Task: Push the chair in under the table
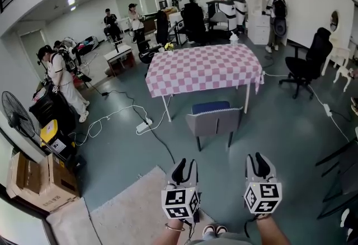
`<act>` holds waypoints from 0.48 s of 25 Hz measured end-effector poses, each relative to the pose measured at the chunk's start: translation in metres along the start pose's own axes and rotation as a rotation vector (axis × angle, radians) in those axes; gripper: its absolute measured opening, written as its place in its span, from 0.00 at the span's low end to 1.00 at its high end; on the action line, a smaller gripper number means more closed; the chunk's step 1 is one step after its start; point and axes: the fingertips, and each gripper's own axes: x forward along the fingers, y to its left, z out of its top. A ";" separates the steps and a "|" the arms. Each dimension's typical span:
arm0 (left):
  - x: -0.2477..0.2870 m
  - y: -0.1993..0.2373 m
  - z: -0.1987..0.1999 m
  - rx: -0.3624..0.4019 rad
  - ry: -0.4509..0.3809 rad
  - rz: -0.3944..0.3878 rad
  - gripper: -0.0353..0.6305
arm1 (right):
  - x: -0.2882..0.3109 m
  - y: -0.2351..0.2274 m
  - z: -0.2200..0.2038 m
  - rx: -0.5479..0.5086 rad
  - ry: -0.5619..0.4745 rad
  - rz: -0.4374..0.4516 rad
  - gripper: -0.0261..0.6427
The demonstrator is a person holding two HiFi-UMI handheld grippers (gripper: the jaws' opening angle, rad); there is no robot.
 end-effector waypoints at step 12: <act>0.064 0.014 -0.014 -0.039 0.038 -0.013 0.24 | 0.045 -0.031 -0.013 0.007 0.043 -0.042 0.19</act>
